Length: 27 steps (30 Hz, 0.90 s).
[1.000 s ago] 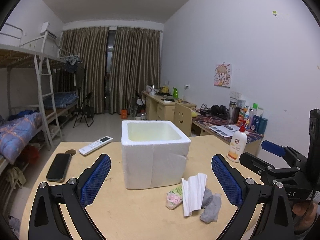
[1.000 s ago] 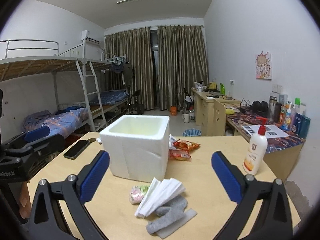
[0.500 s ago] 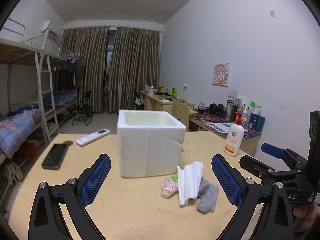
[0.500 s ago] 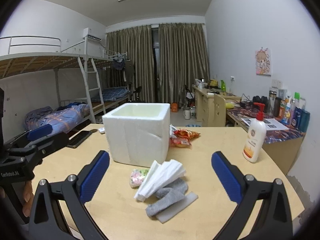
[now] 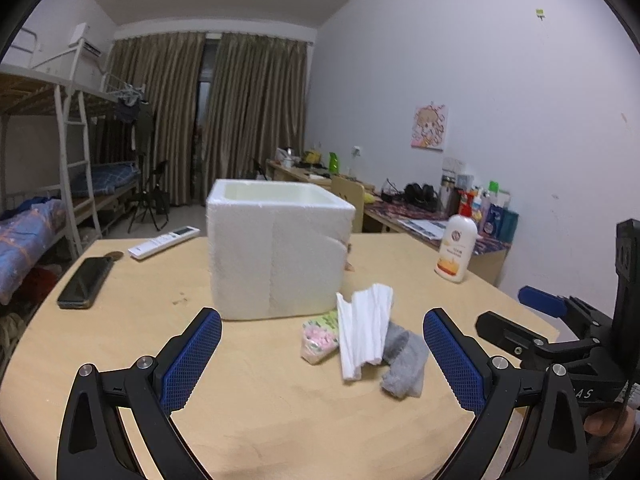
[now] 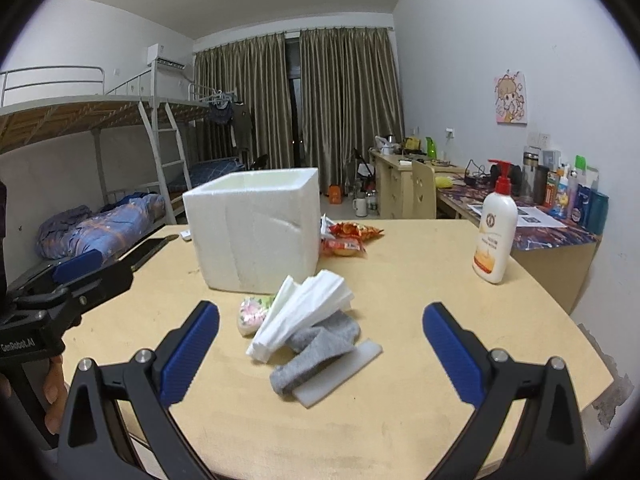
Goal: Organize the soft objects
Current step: 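Withdraw both tools from the box toward the tissue and sock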
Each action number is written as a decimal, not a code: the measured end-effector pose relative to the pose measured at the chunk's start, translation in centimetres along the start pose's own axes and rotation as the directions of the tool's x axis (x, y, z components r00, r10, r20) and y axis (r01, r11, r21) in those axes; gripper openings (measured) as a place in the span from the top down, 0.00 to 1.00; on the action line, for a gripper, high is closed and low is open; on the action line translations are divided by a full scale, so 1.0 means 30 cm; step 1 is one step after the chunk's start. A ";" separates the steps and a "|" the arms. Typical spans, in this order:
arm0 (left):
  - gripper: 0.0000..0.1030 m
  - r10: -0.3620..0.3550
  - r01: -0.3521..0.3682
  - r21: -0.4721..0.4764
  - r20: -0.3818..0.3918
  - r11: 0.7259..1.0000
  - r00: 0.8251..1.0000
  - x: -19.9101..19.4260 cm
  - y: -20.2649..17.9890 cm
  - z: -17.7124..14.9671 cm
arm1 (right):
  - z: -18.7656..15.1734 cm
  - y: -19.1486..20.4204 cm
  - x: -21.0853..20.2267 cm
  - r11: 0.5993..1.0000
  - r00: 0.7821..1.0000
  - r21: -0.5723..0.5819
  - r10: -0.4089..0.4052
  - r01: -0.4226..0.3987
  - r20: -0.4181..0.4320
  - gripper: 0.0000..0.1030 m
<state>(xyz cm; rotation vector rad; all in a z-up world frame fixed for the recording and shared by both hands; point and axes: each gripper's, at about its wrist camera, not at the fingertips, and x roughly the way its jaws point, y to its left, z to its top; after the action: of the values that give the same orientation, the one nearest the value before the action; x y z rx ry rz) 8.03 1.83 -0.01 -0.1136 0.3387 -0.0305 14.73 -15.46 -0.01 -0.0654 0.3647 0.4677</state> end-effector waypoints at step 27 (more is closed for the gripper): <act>0.02 -0.105 0.115 0.067 -0.132 0.991 0.986 0.254 -0.090 -0.001 | -0.036 -0.125 0.114 0.997 0.993 0.081 0.006 0.003 -0.114 0.00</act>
<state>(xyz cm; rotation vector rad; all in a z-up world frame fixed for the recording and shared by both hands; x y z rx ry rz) 15.17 -1.22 -2.23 -0.0560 0.4591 -0.1607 18.90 -17.50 -2.32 -0.0127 0.4956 0.4514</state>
